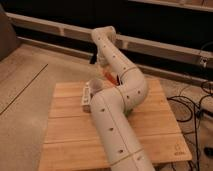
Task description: Place the pepper in the ceramic bowl
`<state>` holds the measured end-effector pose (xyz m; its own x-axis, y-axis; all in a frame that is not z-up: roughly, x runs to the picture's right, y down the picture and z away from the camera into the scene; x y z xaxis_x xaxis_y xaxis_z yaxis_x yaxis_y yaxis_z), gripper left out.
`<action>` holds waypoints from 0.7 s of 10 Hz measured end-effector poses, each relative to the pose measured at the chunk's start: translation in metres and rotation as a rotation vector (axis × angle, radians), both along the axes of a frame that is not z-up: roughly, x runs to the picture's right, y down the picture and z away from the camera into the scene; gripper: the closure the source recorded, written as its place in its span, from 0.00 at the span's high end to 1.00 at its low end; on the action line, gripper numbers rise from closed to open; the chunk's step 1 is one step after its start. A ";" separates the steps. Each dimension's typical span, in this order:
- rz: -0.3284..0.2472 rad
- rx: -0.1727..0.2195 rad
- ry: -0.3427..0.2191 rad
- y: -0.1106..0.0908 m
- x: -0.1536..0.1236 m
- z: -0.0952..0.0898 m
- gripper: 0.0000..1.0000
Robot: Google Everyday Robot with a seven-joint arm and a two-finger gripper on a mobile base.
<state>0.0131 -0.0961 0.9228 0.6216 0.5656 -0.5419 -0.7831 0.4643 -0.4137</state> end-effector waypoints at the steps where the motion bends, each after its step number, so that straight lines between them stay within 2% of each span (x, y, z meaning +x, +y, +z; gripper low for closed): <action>1: -0.003 0.014 0.029 -0.004 0.006 0.001 0.00; 3: -0.002 0.068 0.105 -0.020 0.025 -0.002 0.00; 5: -0.021 0.103 0.149 -0.034 0.041 -0.009 0.00; 7: -0.097 0.092 0.148 -0.036 0.051 -0.015 0.00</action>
<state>0.0639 -0.1325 0.9077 0.5931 0.5581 -0.5804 -0.7819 0.5711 -0.2498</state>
